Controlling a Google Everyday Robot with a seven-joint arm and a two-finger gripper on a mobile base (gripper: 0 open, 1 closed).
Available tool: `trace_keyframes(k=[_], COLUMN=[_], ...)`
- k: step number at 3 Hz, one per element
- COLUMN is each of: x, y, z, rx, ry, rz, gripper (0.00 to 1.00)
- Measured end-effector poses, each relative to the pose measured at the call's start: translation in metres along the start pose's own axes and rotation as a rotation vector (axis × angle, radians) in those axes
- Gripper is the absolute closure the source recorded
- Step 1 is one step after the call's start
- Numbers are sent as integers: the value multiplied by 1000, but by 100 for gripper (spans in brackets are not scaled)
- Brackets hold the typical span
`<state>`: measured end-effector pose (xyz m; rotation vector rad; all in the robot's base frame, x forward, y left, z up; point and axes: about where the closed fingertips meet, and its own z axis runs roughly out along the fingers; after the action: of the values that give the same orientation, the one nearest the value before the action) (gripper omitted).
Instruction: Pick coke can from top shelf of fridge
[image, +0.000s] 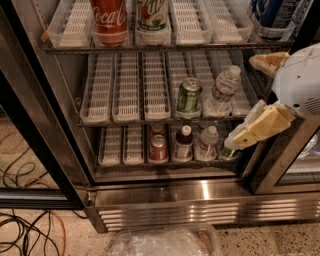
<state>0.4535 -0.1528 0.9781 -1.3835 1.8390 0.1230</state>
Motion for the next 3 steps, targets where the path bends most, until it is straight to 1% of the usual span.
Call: trace_keyframes(k=[1, 2, 3], x=[-21, -21, -27], y=[1, 1, -1], z=[13, 13, 15], rx=[11, 11, 21], ry=[-73, -73, -134], rz=[-32, -32, 7], gripper=[0, 0, 0])
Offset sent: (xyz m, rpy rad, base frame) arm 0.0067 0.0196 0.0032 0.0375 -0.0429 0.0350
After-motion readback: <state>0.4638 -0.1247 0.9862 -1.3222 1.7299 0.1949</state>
